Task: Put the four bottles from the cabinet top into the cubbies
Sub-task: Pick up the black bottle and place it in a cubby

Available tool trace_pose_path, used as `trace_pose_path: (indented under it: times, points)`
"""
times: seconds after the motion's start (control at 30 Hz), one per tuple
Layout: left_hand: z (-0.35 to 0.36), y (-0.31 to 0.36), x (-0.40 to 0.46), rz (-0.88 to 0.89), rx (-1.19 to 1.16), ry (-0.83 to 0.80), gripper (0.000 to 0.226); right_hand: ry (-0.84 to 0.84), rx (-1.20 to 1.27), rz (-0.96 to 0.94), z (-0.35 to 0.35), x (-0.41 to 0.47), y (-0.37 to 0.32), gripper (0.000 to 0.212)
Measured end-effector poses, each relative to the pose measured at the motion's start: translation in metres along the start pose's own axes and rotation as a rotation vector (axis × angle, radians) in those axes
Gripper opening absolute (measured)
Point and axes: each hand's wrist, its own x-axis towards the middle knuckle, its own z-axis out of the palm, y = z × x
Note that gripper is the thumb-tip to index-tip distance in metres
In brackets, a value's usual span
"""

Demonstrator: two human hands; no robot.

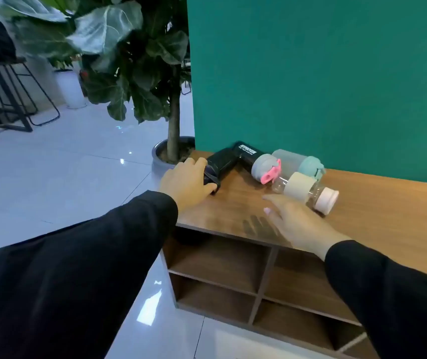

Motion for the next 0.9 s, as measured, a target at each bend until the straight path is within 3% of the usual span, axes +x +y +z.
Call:
trace_pose_path:
  times: [0.2, 0.37, 0.47, 0.63, 0.7, 0.8, 0.9]
  points:
    - [0.046, -0.019, 0.050, -0.210, -0.219, -0.042, 0.081, -0.196, 0.134, 0.027, 0.066, 0.037, 0.006, 0.055]
    - [0.077, -0.028, 0.099, -0.265, -0.292, -0.070, 0.100, -0.063, -0.006, 0.024, 0.093, 0.055, 0.015, 0.055]
    - [0.088, -0.031, 0.114, -0.299, -0.360, -0.155, 0.098, -0.019, -0.005, 0.027, 0.094, 0.057, 0.013, 0.055]
    - [0.085, -0.029, 0.097, -0.402, -0.541, -0.145, 0.101, -0.018, 0.032, 0.059, 0.087, 0.052, 0.011, 0.058]
    - [0.078, -0.024, 0.073, -0.488, -0.718, -0.138, 0.097, 0.013, 0.200, 0.090, 0.083, 0.046, 0.006, 0.062]
    - [0.056, -0.014, 0.020, -0.514, -0.930, -0.179, 0.071, 0.111, 0.496, 0.061, 0.076, 0.035, -0.012, 0.078]
    - [0.027, -0.011, -0.031, -0.384, -0.828, -0.225, 0.054, 0.144, 0.376, -0.113, 0.067, 0.023, -0.034, 0.096]
